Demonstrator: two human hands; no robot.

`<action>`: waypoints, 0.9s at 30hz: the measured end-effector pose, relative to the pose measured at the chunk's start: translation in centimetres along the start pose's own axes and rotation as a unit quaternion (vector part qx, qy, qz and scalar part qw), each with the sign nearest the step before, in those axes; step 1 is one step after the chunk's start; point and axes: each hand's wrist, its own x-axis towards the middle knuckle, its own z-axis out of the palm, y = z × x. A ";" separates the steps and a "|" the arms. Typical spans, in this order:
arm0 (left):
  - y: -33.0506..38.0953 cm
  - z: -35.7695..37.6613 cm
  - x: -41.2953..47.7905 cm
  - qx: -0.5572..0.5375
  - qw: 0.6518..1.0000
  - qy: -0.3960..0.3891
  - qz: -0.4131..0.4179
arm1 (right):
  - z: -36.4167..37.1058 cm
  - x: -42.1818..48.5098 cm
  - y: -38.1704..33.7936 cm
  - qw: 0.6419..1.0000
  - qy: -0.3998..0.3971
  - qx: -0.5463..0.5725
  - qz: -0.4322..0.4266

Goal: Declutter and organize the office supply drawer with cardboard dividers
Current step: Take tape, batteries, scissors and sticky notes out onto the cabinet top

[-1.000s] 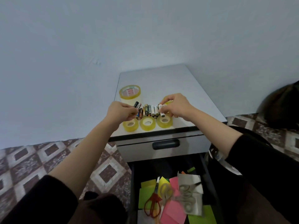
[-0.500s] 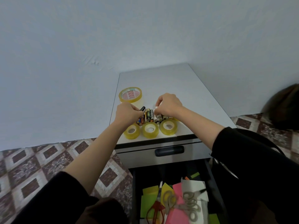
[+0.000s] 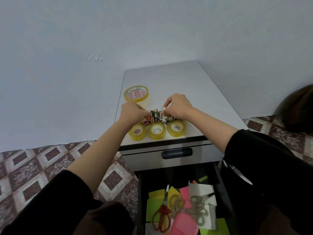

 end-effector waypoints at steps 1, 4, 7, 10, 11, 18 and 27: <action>-0.1 0.0 0.0 -0.001 1.000 -0.001 0.000 | 0.0 0.0 0.0 1.000 0.001 0.002 -0.001; -0.2 0.1 0.0 -0.002 1.000 -0.003 0.003 | -0.1 -0.1 0.1 1.000 0.004 0.004 -0.003; -0.2 0.1 0.0 -0.006 1.000 -0.003 0.005 | -0.1 -0.1 0.2 1.000 0.000 0.023 0.003; -0.3 0.2 0.1 -0.008 1.000 -0.002 0.003 | -0.1 -0.1 0.5 0.998 0.000 0.062 0.012; -0.3 0.2 0.1 -0.010 1.000 -0.003 0.002 | -0.2 -0.1 0.6 0.997 0.004 0.073 0.015; -0.4 0.2 -0.1 -0.039 0.999 -0.011 -0.006 | -2.0 -0.3 1.7 0.993 0.035 0.111 0.030; -0.8 -0.8 -0.9 -0.074 0.997 -0.009 0.015 | -2.9 -1.7 2.3 0.990 0.034 0.132 0.037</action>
